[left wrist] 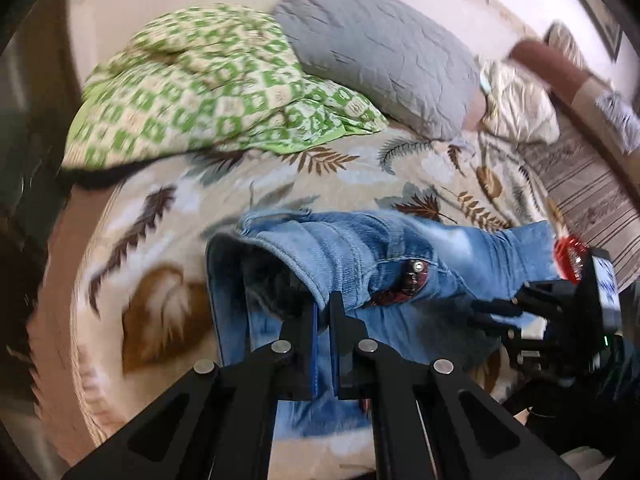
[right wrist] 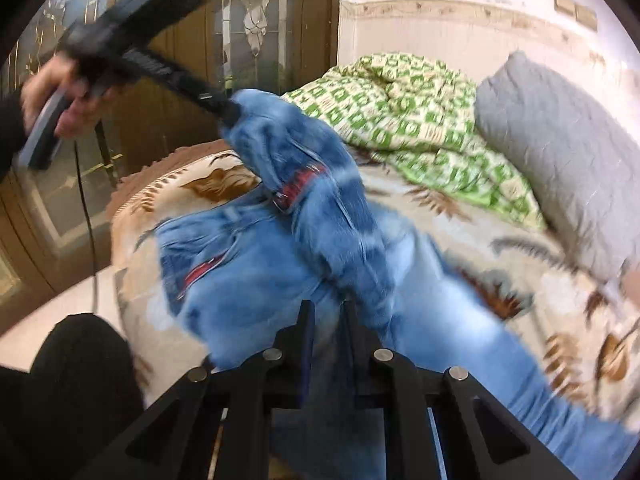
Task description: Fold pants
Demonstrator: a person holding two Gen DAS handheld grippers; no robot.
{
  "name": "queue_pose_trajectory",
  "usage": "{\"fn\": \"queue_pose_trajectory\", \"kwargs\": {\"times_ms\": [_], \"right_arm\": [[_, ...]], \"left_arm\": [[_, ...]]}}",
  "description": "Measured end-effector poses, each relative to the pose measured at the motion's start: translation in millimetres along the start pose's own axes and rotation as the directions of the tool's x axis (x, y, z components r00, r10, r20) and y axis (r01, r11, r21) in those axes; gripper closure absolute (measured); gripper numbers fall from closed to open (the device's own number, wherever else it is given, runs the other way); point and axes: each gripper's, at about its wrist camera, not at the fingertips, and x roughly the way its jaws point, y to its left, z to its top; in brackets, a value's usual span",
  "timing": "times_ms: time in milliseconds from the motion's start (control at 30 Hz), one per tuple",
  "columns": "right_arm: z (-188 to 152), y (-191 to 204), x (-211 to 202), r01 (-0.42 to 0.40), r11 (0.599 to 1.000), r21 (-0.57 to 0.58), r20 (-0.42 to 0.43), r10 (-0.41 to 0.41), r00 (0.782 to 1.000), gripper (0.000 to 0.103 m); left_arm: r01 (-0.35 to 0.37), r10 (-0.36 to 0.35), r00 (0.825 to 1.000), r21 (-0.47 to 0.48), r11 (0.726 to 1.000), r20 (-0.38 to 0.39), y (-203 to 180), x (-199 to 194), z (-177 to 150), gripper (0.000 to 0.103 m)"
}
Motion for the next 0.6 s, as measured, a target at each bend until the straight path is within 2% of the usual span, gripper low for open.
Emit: {"fn": "queue_pose_trajectory", "kwargs": {"times_ms": [133,233,300,367,400,467,600], "right_arm": [[-15.0,3.5,-9.5,-0.020,1.000,-0.009,0.007,0.020,1.000,0.089],[-18.5,3.6,-11.5,-0.038,0.999,-0.011,0.008,0.038,0.999,0.089],[-17.8,2.6,-6.1,-0.054,0.999,-0.003,-0.029,0.054,0.998,0.085],[-18.0,5.7,-0.9,-0.025,1.000,-0.019,-0.072,0.024,0.997,0.044],[-18.3,7.0,0.9,-0.024,0.999,-0.031,-0.077,0.022,0.997,0.009],[-18.4,9.8,-4.6,-0.021,0.998,-0.055,-0.014,0.020,1.000,0.006],[-8.3,16.7,3.9,0.029,0.991,-0.132,-0.004,-0.030,1.000,0.006]], "left_arm": [[0.020,-0.019,1.000,-0.088,0.996,0.011,22.8,-0.5,-54.6,0.098],[0.018,-0.020,1.000,-0.130,0.991,-0.018,32.6,16.3,-76.8,0.098],[0.022,-0.024,1.000,-0.138,0.990,-0.015,32.6,23.5,-81.0,0.098],[0.030,-0.031,1.000,-0.146,0.989,-0.002,31.4,24.1,-79.8,0.098],[0.033,-0.033,0.999,-0.144,0.989,0.004,30.7,22.7,-79.5,0.098],[0.035,-0.034,0.999,-0.133,0.990,0.017,32.0,17.0,-78.9,0.098],[0.036,-0.033,0.999,-0.121,0.992,0.025,33.6,10.7,-75.0,0.098]]}}
